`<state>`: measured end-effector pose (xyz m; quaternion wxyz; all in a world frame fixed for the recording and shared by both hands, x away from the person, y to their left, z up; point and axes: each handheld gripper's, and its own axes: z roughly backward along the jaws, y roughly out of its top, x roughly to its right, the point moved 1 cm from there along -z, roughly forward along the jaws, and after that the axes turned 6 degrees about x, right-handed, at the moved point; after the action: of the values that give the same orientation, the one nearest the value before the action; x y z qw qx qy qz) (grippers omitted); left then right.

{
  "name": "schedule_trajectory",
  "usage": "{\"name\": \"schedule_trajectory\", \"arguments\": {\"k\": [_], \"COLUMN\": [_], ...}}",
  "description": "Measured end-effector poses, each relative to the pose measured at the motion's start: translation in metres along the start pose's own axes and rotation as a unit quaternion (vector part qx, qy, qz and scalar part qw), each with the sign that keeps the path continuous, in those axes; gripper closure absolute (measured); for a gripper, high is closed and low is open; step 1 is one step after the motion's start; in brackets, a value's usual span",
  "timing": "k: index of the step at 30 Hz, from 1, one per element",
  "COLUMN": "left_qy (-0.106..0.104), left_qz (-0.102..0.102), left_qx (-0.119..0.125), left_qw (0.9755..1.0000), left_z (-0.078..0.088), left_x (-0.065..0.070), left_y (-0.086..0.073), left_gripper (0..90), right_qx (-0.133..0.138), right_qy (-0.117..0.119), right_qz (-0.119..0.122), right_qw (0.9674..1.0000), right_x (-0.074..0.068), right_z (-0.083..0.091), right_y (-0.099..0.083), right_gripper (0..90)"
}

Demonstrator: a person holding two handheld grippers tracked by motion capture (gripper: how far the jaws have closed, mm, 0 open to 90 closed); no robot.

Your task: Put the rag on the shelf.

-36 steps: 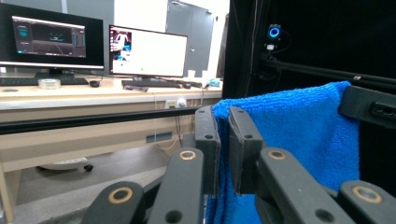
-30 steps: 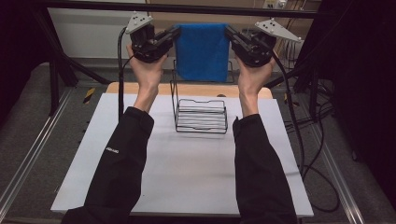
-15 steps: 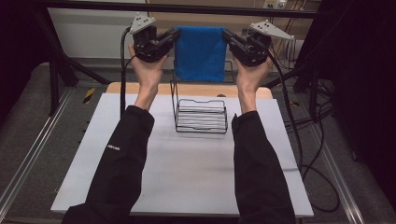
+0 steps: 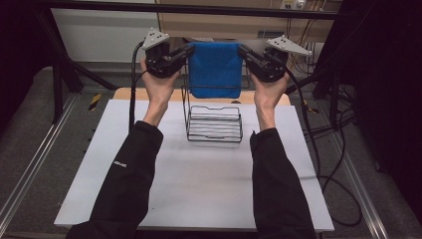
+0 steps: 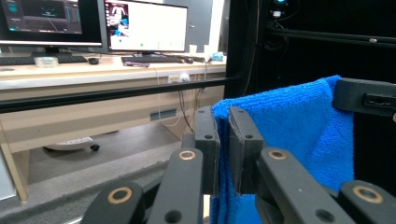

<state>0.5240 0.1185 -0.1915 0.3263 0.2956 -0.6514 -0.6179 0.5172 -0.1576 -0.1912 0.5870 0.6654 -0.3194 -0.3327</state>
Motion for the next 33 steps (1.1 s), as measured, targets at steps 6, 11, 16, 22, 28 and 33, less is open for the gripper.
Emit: {"name": "schedule_trajectory", "arguments": {"k": [6,11,16,22,28,33], "left_qy": [-0.004,-0.012,-0.018,-0.027,-0.029,-0.033], "left_qz": [-0.018,-0.013,-0.016,-0.017,-0.023,-0.028], "left_qx": [-0.008,-0.015,-0.024,-0.028,-0.041,-0.050], "left_qw": [0.9998,0.9997,0.9994,0.9991,0.9985,0.9978], "left_z": [0.006,0.012,0.016,0.024,0.031,0.035], "left_x": [0.005,0.007,0.011,0.014,0.016,0.020], "left_y": [-0.005,-0.008,-0.011,-0.014,-0.017,-0.022], "left_gripper": [82.3,82.1,82.0,81.9,81.7,81.2], "right_qx": [-0.002,-0.001,-0.004,-0.007,-0.017,-0.030], "right_qy": [0.004,0.008,0.007,0.016,0.029,0.036], "right_qz": [-0.007,-0.007,-0.009,-0.012,-0.014,-0.017], "right_qw": [1.0000,0.9999,0.9999,0.9998,0.9993,0.9987], "right_x": [-0.001,-0.004,-0.005,-0.009,-0.014,-0.014], "right_z": [0.008,0.014,0.019,0.028,0.036,0.043], "right_y": [-0.009,-0.013,-0.019,-0.021,-0.024,-0.028], "right_gripper": [85.1,85.0,84.9,84.7,84.3,84.0]}}
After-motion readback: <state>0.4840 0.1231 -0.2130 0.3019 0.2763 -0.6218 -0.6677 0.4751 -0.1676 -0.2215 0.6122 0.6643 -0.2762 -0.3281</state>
